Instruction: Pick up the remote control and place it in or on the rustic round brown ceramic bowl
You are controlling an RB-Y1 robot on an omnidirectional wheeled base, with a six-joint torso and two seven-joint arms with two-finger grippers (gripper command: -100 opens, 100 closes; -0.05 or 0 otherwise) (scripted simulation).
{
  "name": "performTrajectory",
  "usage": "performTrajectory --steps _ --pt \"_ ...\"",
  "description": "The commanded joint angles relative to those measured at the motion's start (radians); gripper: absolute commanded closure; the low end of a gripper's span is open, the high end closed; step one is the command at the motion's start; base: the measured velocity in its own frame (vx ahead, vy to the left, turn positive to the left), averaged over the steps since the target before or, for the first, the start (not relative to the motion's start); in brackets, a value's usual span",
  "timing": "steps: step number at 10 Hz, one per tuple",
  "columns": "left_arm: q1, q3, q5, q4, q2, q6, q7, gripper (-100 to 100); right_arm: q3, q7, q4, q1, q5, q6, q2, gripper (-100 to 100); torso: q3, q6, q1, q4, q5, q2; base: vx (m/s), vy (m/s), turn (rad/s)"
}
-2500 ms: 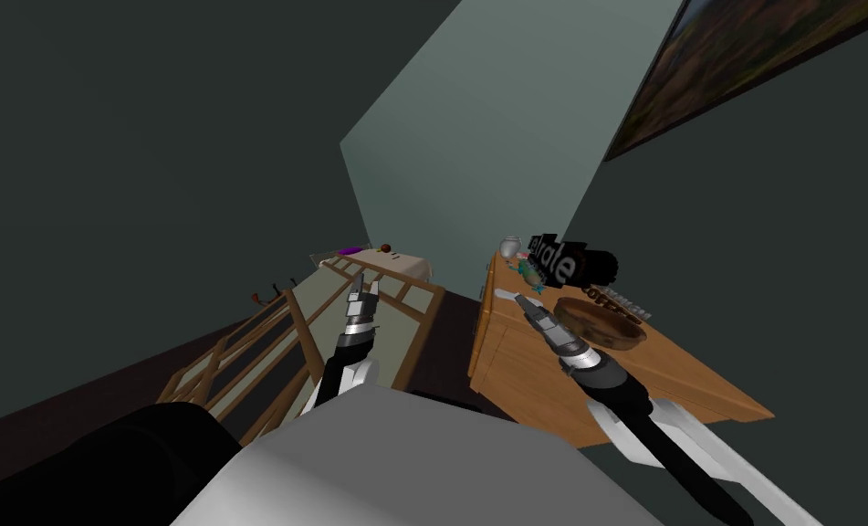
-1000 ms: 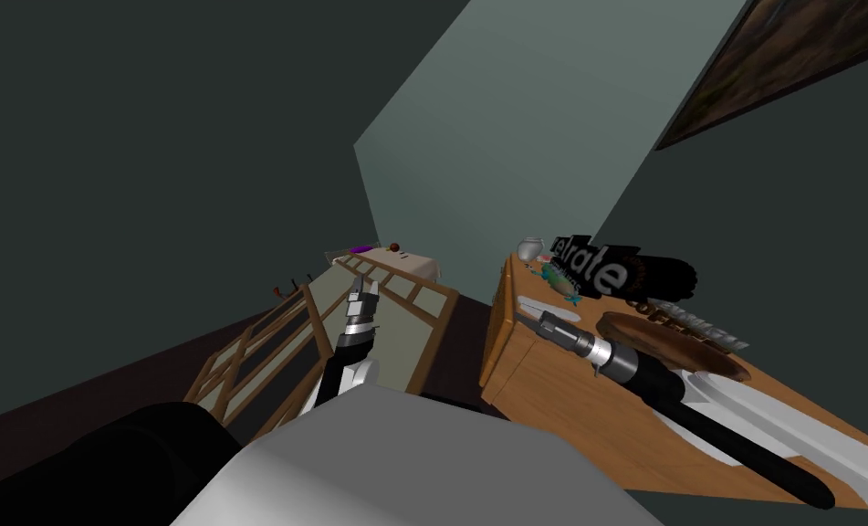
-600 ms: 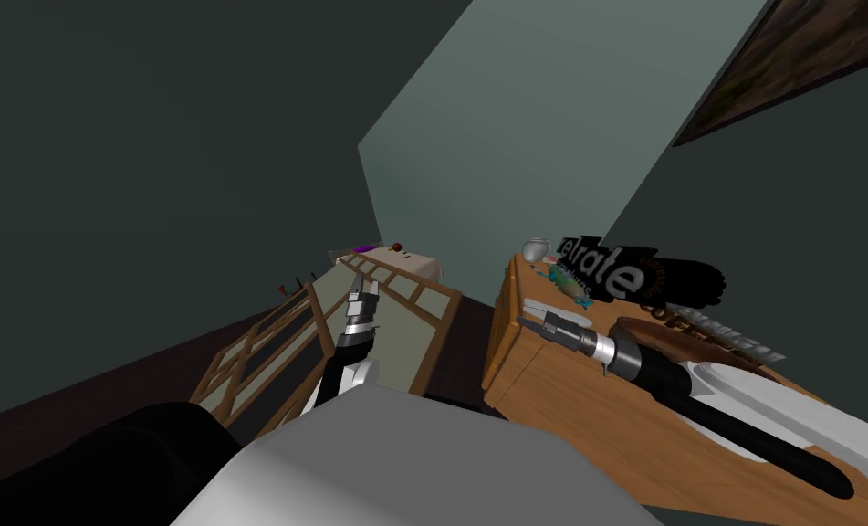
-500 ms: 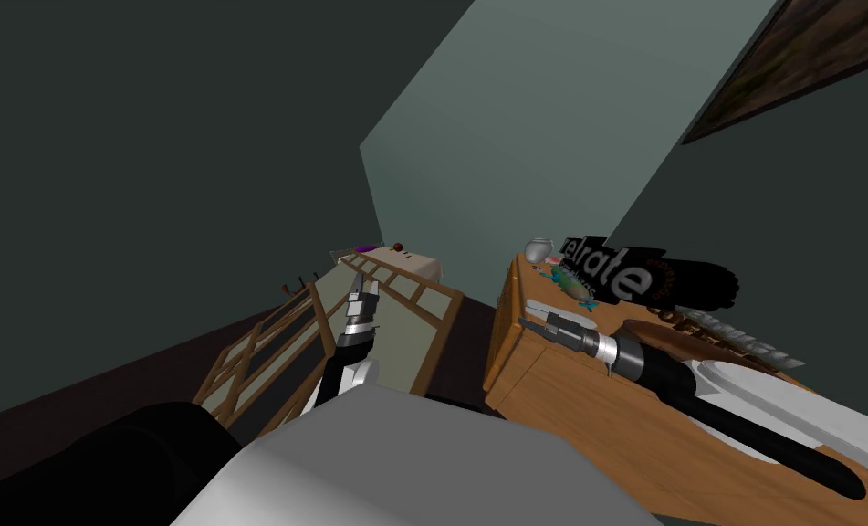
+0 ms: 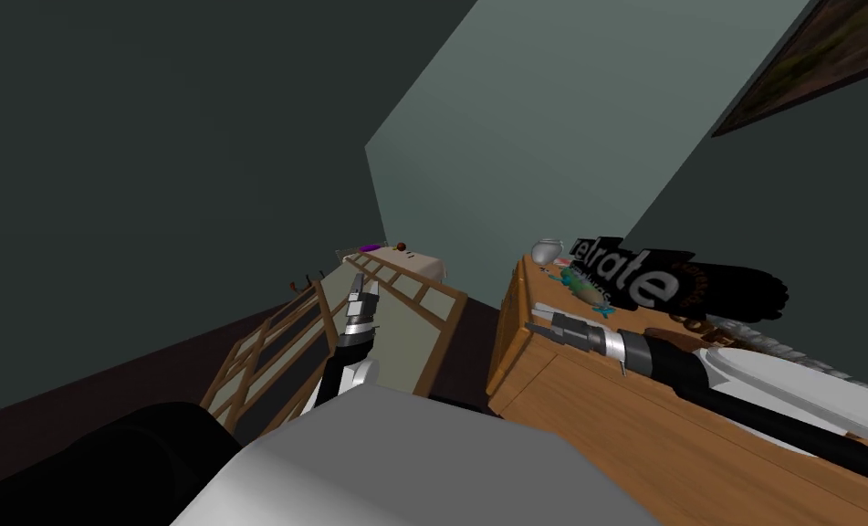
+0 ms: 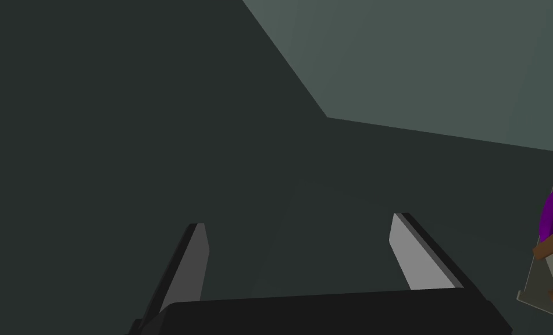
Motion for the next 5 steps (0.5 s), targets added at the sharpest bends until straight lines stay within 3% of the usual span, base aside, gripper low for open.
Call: performTrajectory --steps 1,2,5 --pt "0.0 0.0 0.0 0.0 0.0 0.0 0.0 0 0.003 0.004 0.018 0.002 0.008 -0.009 -0.05 -100 0.0 0.0 0.0 0.0 0.0 0.0 0.022 0.015 0.054" --pt "0.0 0.0 0.0 0.0 0.0 0.0 0.0 0 0.003 0.004 0.018 0.002 0.008 -0.009 -0.061 -100 0.0 0.0 0.0 0.0 0.0 0.0 0.01 0.004 -0.004" --pt "0.0 0.0 0.0 0.0 0.0 0.0 0.0 0 0.029 0.011 0.082 -0.002 0.036 -0.031 -0.157 -100 0.0 0.0 -0.001 0.0 0.0 0.0 0.017 0.009 0.095"
